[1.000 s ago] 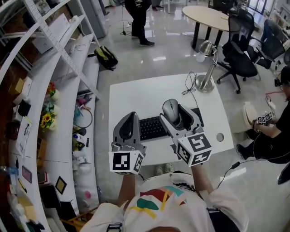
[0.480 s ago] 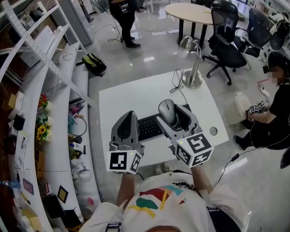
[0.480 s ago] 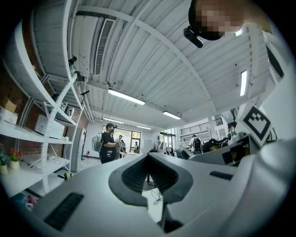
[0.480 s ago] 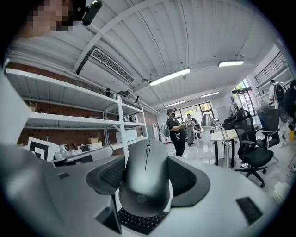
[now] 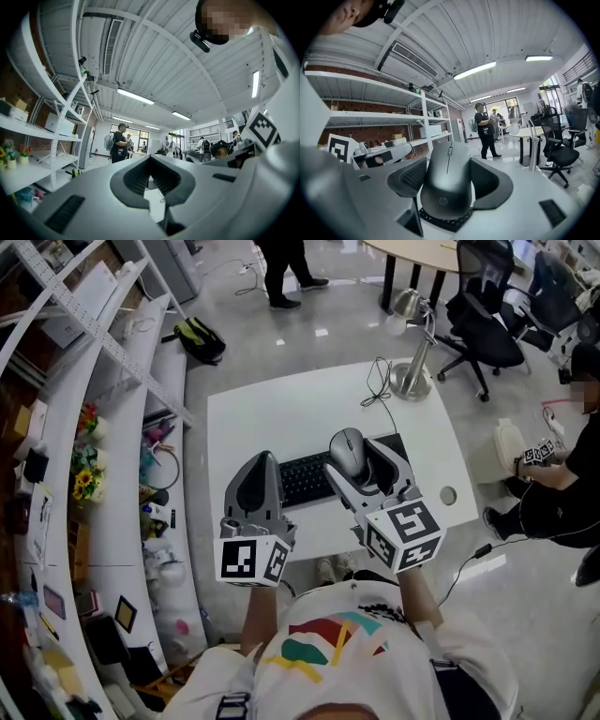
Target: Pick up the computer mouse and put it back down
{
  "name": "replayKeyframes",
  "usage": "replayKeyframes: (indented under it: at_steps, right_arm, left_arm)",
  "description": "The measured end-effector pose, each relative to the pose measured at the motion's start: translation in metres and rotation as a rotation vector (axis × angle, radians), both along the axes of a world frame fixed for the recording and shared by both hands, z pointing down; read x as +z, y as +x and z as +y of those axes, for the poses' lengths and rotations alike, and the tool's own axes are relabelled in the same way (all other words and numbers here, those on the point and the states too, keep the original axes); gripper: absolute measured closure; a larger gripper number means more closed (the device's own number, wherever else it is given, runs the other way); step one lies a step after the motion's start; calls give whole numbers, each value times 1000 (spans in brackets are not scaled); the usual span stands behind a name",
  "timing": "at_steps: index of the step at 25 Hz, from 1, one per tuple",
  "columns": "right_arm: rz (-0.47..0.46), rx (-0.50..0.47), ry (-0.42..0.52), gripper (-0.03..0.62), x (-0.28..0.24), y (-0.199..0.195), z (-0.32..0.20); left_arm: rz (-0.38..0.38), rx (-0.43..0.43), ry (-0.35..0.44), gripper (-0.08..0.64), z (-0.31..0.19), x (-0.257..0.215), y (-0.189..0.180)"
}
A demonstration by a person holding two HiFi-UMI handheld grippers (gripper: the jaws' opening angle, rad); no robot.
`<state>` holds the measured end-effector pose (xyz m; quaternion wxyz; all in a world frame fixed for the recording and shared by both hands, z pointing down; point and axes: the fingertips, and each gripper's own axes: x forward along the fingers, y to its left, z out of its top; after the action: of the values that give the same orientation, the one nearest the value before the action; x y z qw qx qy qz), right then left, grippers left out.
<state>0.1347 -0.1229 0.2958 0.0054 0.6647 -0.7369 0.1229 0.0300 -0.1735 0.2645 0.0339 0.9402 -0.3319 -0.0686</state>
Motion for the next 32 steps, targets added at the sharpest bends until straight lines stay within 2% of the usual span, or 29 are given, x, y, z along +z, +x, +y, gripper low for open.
replayKeyframes:
  at_steps: [3,6,9,13,15,18,24,32]
  right_arm:
    - [-8,3,-63,288,24,0,-2]
    - [-22,7,-148,288,64,3,-3]
    - [-44,12,-254,288,116,3,2]
    - [-112,12,-407,288,193,0,15]
    - [-105,15,-454,288,224,-2,18]
    - [-44,22,-534,288,264,-5,30]
    - [-40,63,-631,288,310,-2,46]
    - [-28,60,-708,288,339,-2,45]
  left_arm:
    - [-6,-12,-48,517,-5,19,-5]
    - [-43,-19,-96,517,-8,48,-4]
    - [-84,-7,-156,517,-6,88,-1]
    - [-127,29,-277,517,4,155,2]
    - [-172,41,-306,517,7,184,2]
    - [-214,60,-366,517,11,223,0]
    - [-263,19,-375,517,7,253,-13]
    - [-301,26,-400,517,9,271,-12]
